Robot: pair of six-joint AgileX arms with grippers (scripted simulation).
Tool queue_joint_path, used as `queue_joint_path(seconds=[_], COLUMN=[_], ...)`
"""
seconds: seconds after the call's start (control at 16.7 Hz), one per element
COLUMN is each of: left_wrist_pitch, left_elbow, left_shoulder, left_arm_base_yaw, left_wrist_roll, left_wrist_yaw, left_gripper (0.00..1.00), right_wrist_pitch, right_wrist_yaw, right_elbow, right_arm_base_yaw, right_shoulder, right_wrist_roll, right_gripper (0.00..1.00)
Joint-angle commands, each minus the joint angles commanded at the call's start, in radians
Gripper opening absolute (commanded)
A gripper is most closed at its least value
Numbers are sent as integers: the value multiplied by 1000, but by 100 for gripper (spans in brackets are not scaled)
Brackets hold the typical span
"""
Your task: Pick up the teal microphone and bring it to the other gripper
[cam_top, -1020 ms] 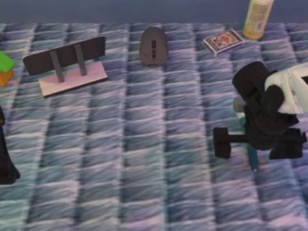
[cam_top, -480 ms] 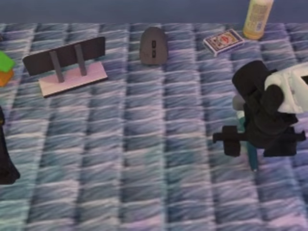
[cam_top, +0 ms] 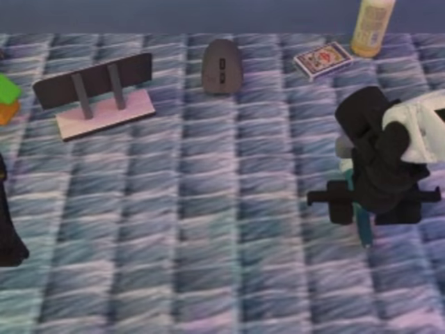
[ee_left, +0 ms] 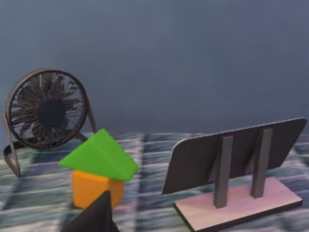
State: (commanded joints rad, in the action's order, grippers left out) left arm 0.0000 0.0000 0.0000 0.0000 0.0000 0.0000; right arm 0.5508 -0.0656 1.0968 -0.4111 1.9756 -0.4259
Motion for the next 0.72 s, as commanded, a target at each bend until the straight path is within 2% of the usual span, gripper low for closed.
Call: queue_joint_path(seconds=[0.12,0.3,0.48,0.72], left_wrist_pitch=[0,0,0,0], left_elbow=[0,0,0,0], left_shoulder=[0,0,0,0], left_arm_base_yaw=[0,0,0,0], left_wrist_roll=[0,0,0,0], left_wrist_yaw=[0,0,0,0], left_gripper=[100,100,100,100], right_wrist_pitch=[-12,-104,-284,-624], right_wrist_yaw=[4,34,89,187], right_elbow=[-2,-19,-61,-153], right_arm_base_yaw=[-1,-4,-5,-5], right_shoulder=[-2,-20,-57,-124], right_wrist_roll=[4,32,82,171], right_gripper=[0,0,0,0])
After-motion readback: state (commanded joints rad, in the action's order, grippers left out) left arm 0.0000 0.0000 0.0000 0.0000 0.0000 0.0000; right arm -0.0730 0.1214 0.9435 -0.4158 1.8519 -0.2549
